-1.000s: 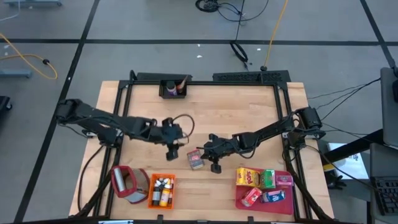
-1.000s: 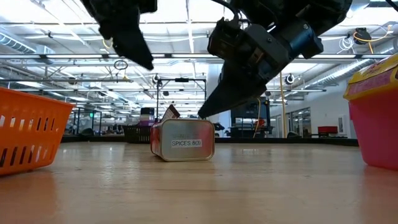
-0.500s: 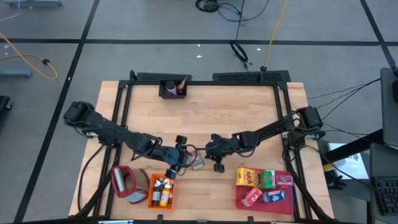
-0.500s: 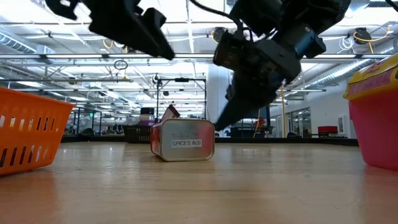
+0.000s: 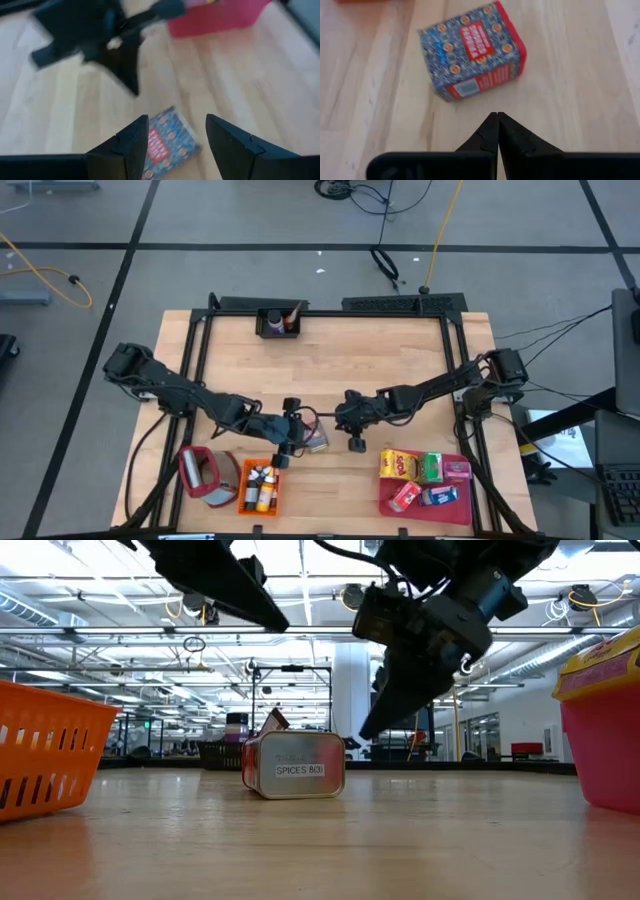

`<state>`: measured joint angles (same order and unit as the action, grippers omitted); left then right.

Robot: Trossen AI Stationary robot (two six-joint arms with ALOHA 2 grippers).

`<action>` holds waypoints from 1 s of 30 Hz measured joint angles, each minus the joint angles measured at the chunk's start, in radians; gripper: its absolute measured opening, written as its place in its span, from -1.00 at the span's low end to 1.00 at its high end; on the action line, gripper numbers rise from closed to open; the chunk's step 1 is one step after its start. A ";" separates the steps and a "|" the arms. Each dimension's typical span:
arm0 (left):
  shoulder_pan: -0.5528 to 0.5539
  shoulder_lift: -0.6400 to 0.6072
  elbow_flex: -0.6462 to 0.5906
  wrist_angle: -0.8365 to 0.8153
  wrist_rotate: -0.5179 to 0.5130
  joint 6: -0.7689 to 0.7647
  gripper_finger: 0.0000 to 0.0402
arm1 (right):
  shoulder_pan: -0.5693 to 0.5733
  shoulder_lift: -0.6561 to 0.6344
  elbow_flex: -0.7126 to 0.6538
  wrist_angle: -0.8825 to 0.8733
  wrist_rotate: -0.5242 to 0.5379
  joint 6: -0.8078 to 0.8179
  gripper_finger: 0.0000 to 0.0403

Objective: Pick & Place Kitchen Items
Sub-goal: Put the red seasoning can into the black bin

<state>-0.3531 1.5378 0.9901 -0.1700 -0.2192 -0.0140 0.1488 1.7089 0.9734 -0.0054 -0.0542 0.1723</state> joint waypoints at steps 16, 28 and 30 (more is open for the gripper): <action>0.040 -0.001 0.000 -0.051 0.075 0.261 0.95 | -0.047 -0.004 0.001 -0.115 0.000 -0.002 -1.00; 0.068 0.166 0.020 -0.098 0.069 0.544 0.72 | -0.107 -0.119 0.001 -0.358 0.001 -0.002 -1.00; 0.063 0.194 0.066 -0.128 0.069 0.571 0.71 | -0.120 -0.156 0.001 -0.412 0.002 -0.002 -1.00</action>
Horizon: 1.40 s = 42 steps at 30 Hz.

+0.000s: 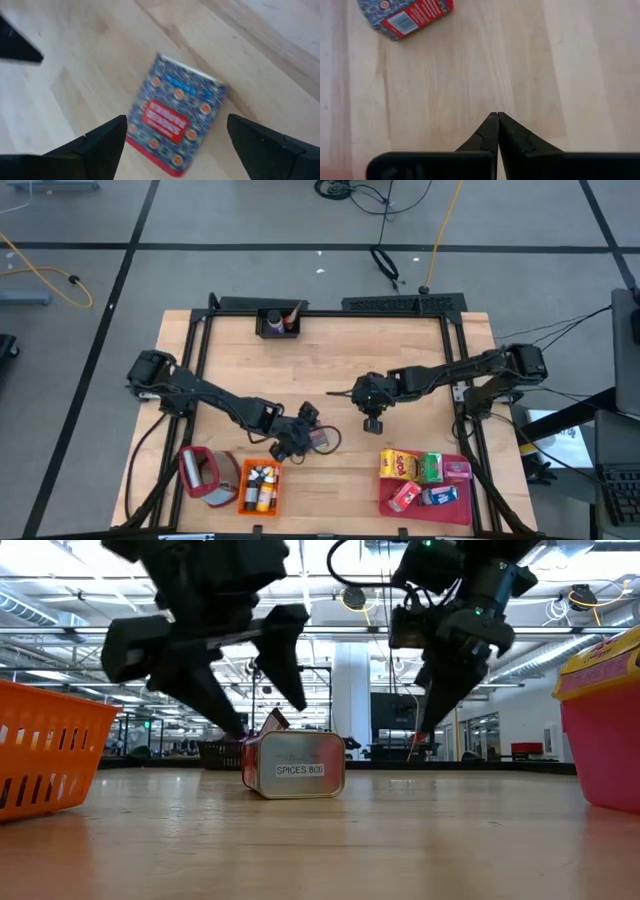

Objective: Pick & Place Kitchen Items
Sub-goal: Put the red seasoning can into the black bin

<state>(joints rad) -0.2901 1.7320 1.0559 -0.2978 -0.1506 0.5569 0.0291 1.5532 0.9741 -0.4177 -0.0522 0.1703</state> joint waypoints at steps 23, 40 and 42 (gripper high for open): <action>0.031 0.285 0.428 -0.432 -0.029 0.446 0.73 | -0.053 -0.421 -0.287 0.101 -0.002 0.125 -1.00; 0.096 0.291 0.433 -0.439 0.031 0.520 0.72 | -0.047 -0.416 -0.304 0.141 -0.004 0.158 -1.00; 0.104 0.301 0.433 -0.432 0.049 0.514 0.72 | -0.047 -0.416 -0.304 0.154 -0.004 0.158 -1.00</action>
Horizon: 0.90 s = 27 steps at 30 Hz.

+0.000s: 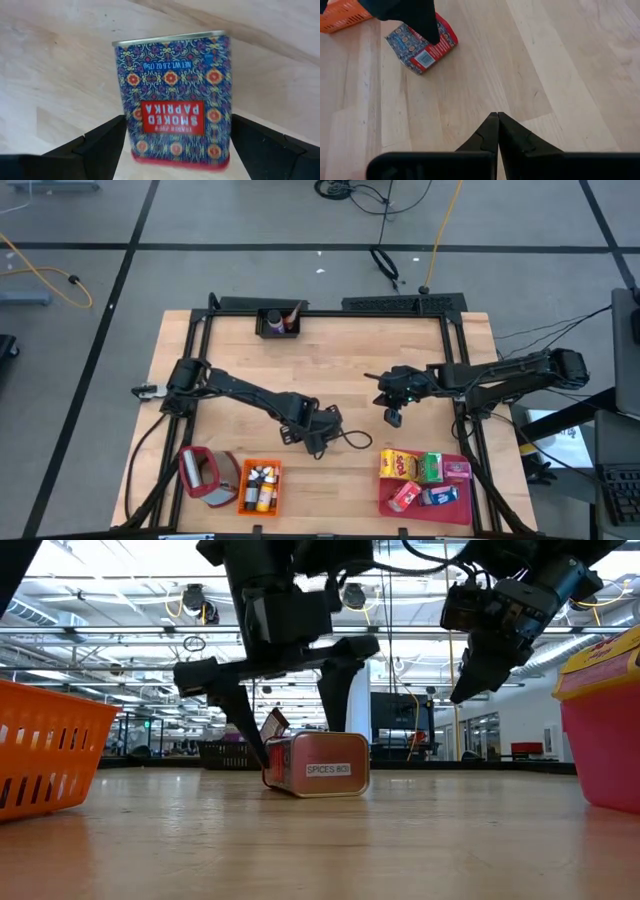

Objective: Pick & Place Kitchen Items
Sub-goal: Put the red seasoning can into the black bin

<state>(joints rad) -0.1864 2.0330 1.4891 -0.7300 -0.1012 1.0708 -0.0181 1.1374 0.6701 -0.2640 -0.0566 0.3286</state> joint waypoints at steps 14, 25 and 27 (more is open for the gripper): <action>0.007 0.021 -0.001 0.042 0.079 -0.278 0.77 | 0.000 0.000 0.000 0.005 0.001 -0.003 -1.00; 0.010 0.022 -0.001 0.103 0.075 -0.585 0.75 | 0.000 0.000 0.001 0.006 0.000 -0.003 -1.00; 0.010 0.022 -0.001 0.103 0.075 -0.614 0.75 | 0.000 0.000 0.001 0.006 0.000 -0.003 -1.00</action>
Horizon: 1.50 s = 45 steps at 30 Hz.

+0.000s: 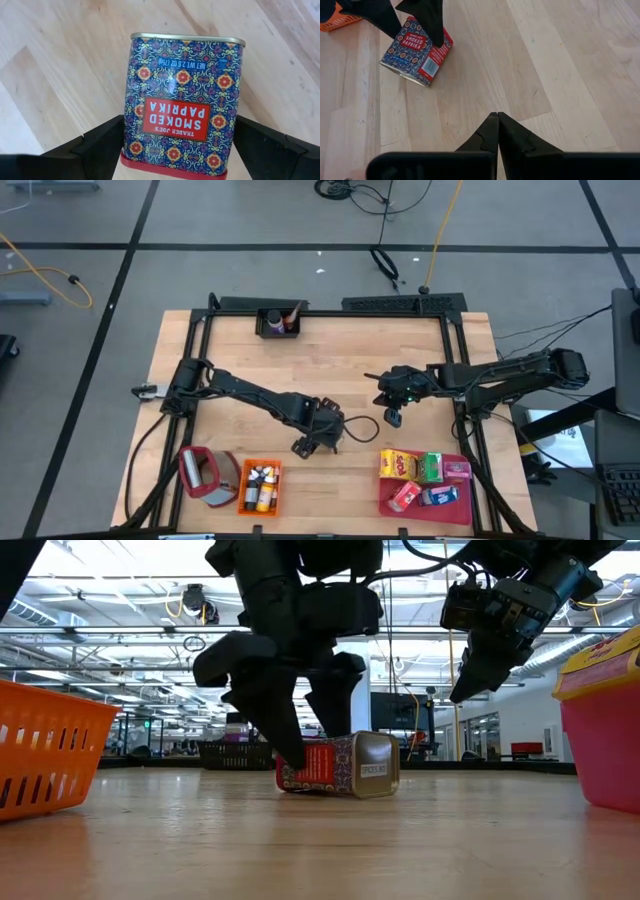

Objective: Pick & Place Kitchen Items
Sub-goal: Put the red seasoning can into the black bin

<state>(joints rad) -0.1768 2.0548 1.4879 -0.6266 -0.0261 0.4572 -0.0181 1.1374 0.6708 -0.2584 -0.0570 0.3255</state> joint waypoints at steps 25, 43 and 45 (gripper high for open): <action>0.000 0.001 -0.062 0.073 -0.061 -0.179 0.61 | 0.000 0.000 0.001 -0.001 -0.001 0.000 -1.00; 0.008 -0.138 -0.063 -0.264 -0.352 -0.354 0.41 | 0.000 0.000 0.001 0.001 0.000 -0.027 -1.00; 0.017 -0.165 -0.063 -0.316 -0.406 -0.390 0.41 | 0.000 0.000 0.001 0.003 0.001 -0.030 -1.00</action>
<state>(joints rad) -0.1596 1.8893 1.4250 -0.9422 -0.4317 0.0672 -0.0177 1.1374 0.6716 -0.2554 -0.0564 0.2959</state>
